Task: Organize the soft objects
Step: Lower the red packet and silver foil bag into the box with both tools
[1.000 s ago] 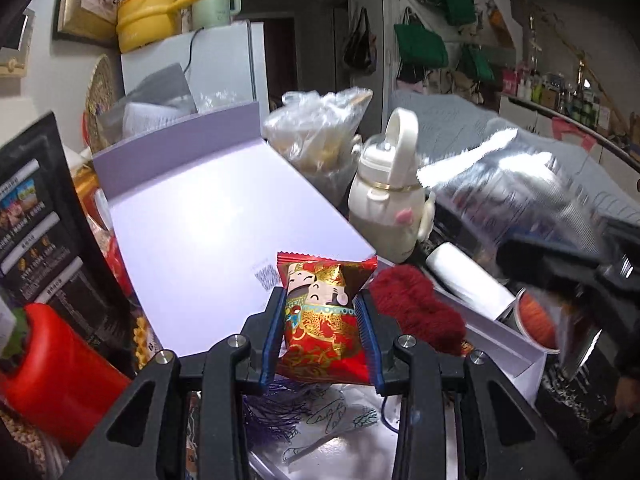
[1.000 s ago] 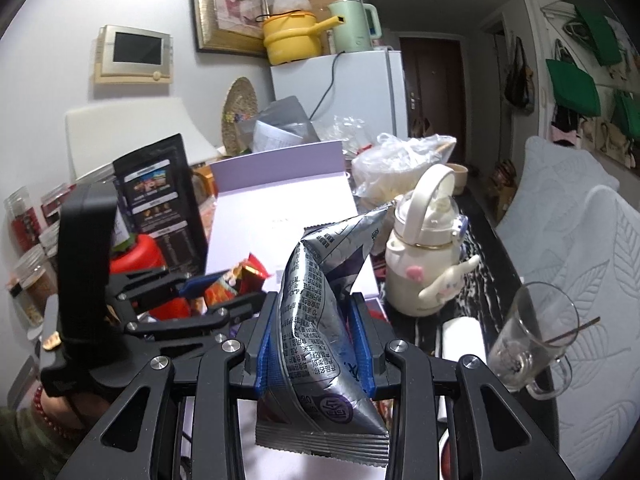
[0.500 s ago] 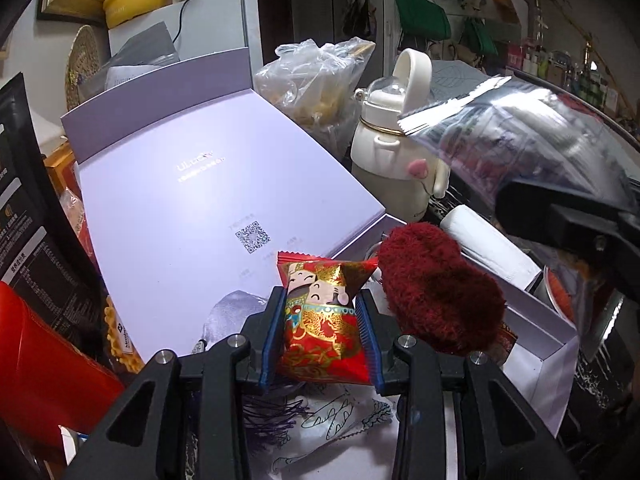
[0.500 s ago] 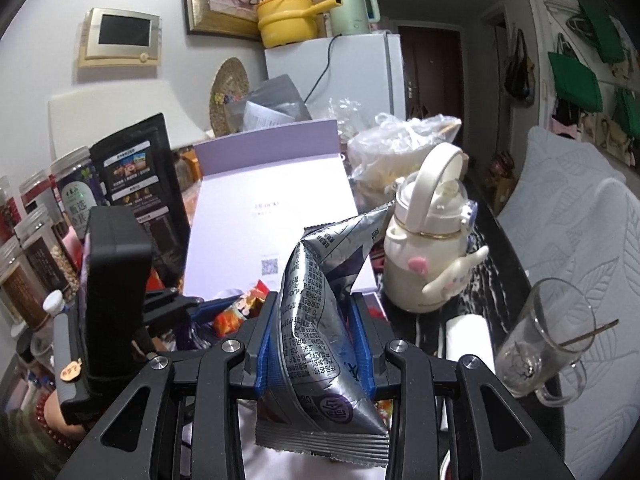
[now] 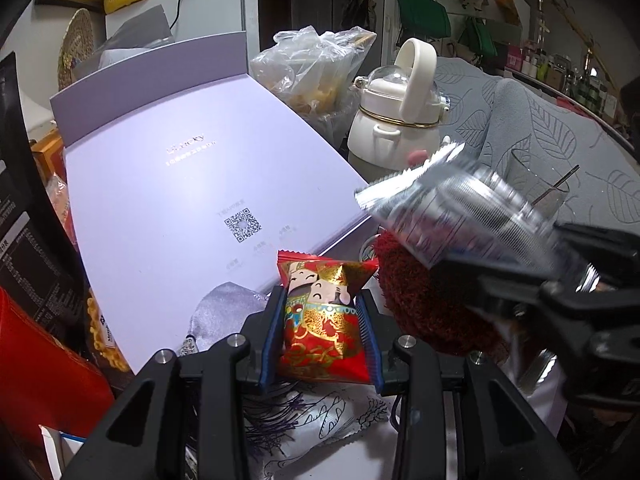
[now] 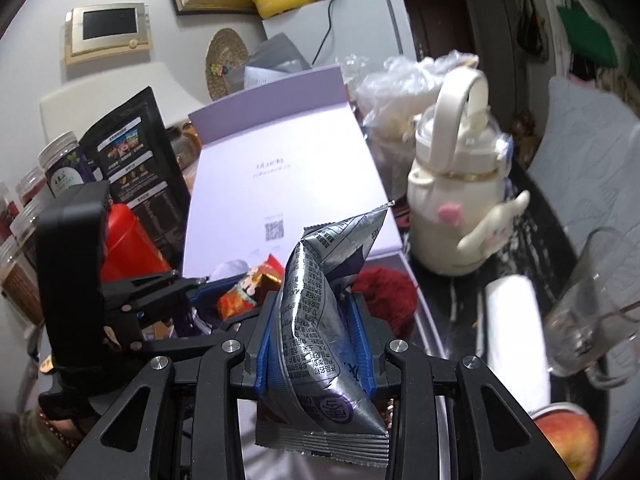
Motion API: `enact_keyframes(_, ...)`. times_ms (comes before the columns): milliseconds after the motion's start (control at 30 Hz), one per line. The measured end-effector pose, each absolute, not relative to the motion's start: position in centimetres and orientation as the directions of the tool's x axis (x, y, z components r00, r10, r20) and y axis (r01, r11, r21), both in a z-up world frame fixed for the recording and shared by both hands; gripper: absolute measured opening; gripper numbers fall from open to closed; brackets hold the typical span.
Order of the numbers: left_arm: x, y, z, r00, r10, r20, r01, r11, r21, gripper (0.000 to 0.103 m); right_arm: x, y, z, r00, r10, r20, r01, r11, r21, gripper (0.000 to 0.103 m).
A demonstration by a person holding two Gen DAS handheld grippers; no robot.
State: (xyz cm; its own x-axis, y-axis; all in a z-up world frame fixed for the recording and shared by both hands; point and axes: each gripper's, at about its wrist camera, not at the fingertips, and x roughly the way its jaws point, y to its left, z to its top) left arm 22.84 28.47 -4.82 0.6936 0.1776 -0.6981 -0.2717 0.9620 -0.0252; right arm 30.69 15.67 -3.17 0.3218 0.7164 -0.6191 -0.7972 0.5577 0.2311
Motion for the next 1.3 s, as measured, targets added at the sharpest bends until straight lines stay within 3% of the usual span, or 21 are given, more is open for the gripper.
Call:
enact_keyframes(533, 23.3, 28.3, -4.8, 0.669, 0.187, -0.72, -0.282, 0.959, -0.013, 0.038, 31.4, 16.0, -4.6, 0.322, 0.68, -0.658, -0.785, 0.581, 0.216, 0.036)
enact_keyframes(633, 23.3, 28.2, -4.6, 0.661, 0.207, -0.721, -0.293, 0.956, 0.006, 0.043, 31.4, 15.8, -4.5, 0.326, 0.674, -0.662, -0.781, 0.587, 0.213, 0.037)
enact_keyframes(733, 23.2, 28.2, -4.4, 0.657, 0.216, -0.722, -0.304, 0.953, 0.008, 0.051, 31.6, 15.6, -4.3, 0.34, 0.664, -0.666, -0.773, 0.601, 0.205, 0.045)
enact_keyframes(867, 22.8, 28.4, -4.1, 0.651, 0.248, -0.718, -0.332, 0.943, 0.025, 0.079, 31.8, 14.8, -3.9, 0.336, 0.668, -0.663, -0.764, 0.606, 0.223, 0.05)
enact_keyframes(900, 22.7, 28.5, -4.1, 0.651, 0.26, -0.713, -0.341, 0.939, 0.031, 0.082, 31.8, 14.7, -3.9, 0.337, 0.669, -0.662, -0.762, 0.607, 0.225, 0.052)
enact_keyframes(1100, 22.2, 28.6, -3.8, 0.655, 0.261, -0.709, -0.355, 0.935, 0.016, 0.082, 31.6, 14.1, -3.5, 0.337, 0.678, -0.654, -0.755, 0.609, 0.243, 0.059)
enact_keyframes(1300, 21.4, 28.7, -3.3, 0.656, 0.268, -0.706, -0.371, 0.929, 0.008, 0.082, 32.0, 13.9, -3.7, 0.348, 0.671, -0.655, -0.738, 0.627, 0.25, 0.058)
